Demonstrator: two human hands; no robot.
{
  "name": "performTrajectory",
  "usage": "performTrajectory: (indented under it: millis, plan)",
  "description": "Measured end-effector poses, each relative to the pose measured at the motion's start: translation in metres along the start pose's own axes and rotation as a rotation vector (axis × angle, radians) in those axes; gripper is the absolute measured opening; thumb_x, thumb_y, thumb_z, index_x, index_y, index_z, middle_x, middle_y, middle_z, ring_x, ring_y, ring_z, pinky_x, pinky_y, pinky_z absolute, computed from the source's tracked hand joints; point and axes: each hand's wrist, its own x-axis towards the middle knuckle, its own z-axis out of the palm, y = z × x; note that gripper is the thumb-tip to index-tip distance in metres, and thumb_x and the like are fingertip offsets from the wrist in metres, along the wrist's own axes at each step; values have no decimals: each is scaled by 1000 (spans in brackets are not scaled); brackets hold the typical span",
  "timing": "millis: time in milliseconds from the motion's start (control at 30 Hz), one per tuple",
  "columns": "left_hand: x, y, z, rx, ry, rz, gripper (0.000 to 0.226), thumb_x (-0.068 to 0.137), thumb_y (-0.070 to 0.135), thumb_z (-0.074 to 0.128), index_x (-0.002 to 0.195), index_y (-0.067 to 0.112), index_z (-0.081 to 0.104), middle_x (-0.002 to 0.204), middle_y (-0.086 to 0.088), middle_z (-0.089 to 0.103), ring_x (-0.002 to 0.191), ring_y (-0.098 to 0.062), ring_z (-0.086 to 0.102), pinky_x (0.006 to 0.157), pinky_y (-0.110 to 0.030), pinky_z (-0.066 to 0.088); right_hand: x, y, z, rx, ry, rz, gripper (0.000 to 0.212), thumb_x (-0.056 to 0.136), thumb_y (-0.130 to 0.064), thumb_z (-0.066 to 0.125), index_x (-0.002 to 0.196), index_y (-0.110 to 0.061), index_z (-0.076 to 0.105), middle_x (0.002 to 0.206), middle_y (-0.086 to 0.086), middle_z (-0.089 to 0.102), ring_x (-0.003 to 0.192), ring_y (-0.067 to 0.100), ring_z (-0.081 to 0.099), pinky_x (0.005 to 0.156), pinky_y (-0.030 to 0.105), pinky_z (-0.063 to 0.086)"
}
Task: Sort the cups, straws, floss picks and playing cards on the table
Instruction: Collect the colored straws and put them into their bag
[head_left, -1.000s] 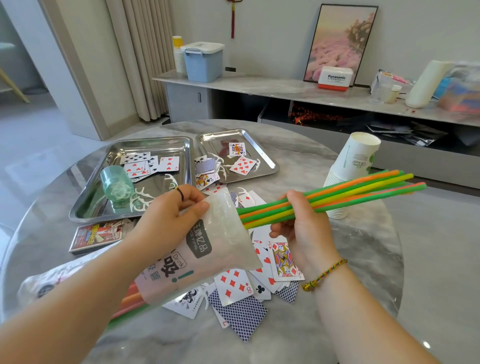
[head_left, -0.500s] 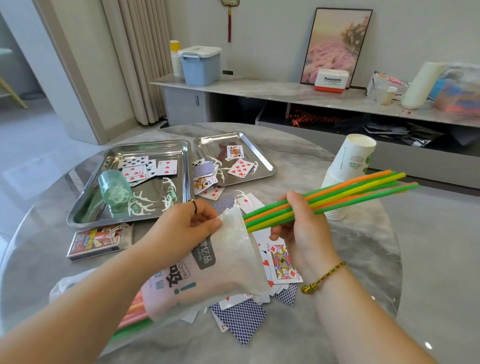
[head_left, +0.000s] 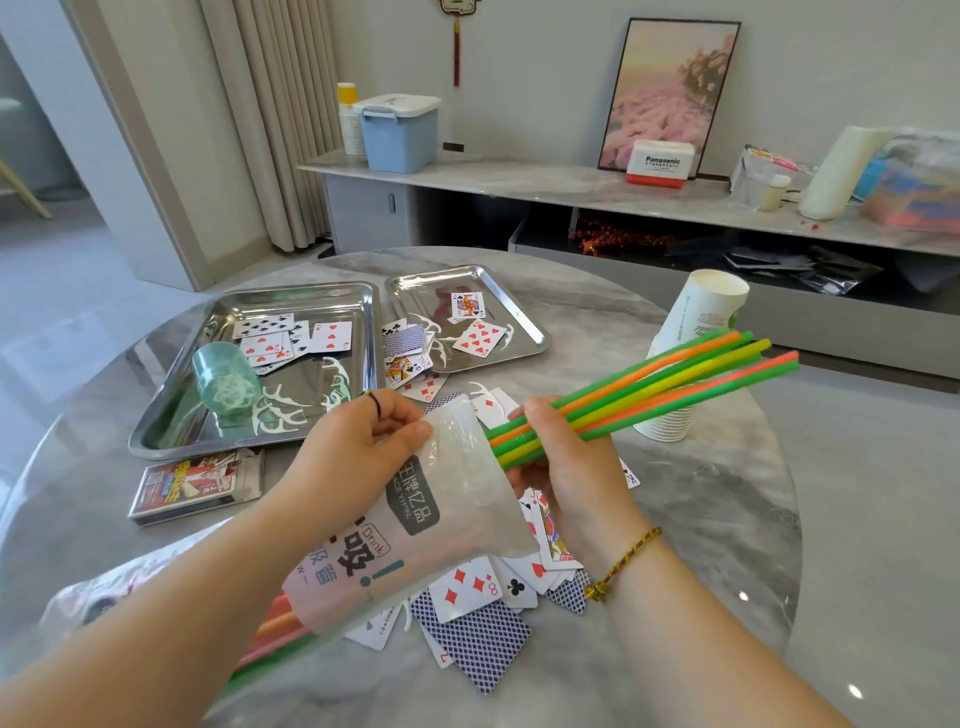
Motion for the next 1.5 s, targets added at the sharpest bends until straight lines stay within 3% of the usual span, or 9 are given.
performTrajectory:
  millis: [267, 433, 567, 733, 867, 1100, 1200, 1300, 1500]
  plan:
    - [0, 0, 5, -30, -39, 1, 16, 86, 17, 58, 72, 25, 55, 71, 7, 62, 59, 0, 55, 55, -4, 43, 9, 1, -8, 186, 239, 69, 29, 90, -12, 48, 61, -9, 49, 33, 0, 42, 25, 8, 37, 31, 12, 27]
    - [0, 4, 7, -15, -13, 11, 20, 87, 17, 57, 70, 26, 53, 69, 9, 59, 61, 0, 53, 55, -5, 43, 4, 6, -2, 68, 127, 46, 27, 89, -14, 52, 63, -10, 52, 41, -2, 48, 32, 7, 44, 34, 14, 34]
    - [0, 5, 10, 19, -9, 25, 22, 88, 17, 56, 69, 27, 52, 69, 10, 59, 62, 1, 53, 56, -7, 41, 1, 16, 3, -94, 47, 13, 20, 85, -15, 60, 65, -19, 59, 53, -9, 57, 50, 2, 55, 51, 17, 46]
    - [1, 3, 8, 8, -40, 30, 20, 87, 17, 57, 70, 27, 53, 71, 11, 61, 62, 1, 55, 57, -8, 42, 5, 2, -2, -77, 57, 80, 32, 59, -49, 68, 69, -22, 56, 48, -6, 40, 36, 3, 33, 37, 14, 25]
    - [-2, -1, 11, -18, -83, 32, 20, 85, 14, 59, 70, 26, 55, 71, 8, 61, 61, 0, 54, 59, -6, 43, 11, -11, -12, 21, 194, 67, 33, 89, -29, 51, 58, -17, 51, 33, -7, 39, 26, 2, 32, 31, 12, 22]
    - [0, 2, 15, -47, -35, 15, 22, 86, 14, 58, 68, 27, 54, 68, 10, 60, 59, 0, 54, 56, -7, 42, 5, 8, 1, -128, 50, 26, 20, 86, -20, 57, 67, -12, 56, 53, -4, 53, 41, 2, 48, 41, 13, 39]
    - [0, 0, 12, -59, -34, 1, 21, 86, 14, 58, 70, 27, 55, 70, 9, 62, 61, -3, 56, 61, -14, 45, 6, 3, -1, -97, 34, 43, 25, 88, -27, 53, 66, -18, 59, 46, -10, 49, 36, 0, 40, 37, 12, 30]
    - [-1, -1, 11, -53, -64, 12, 20, 85, 13, 59, 70, 25, 56, 68, 9, 61, 54, 6, 56, 56, -6, 43, 12, -12, -13, -5, 140, 48, 33, 89, -36, 48, 62, -20, 56, 42, -8, 40, 32, 1, 30, 34, 13, 20]
    - [-2, 1, 15, -64, -45, -3, 19, 85, 14, 59, 69, 25, 56, 70, 7, 62, 56, 0, 57, 54, -4, 42, 11, -13, -17, -34, 181, 23, 35, 90, -21, 53, 57, -18, 40, 33, -9, 39, 30, -1, 38, 33, 11, 28]
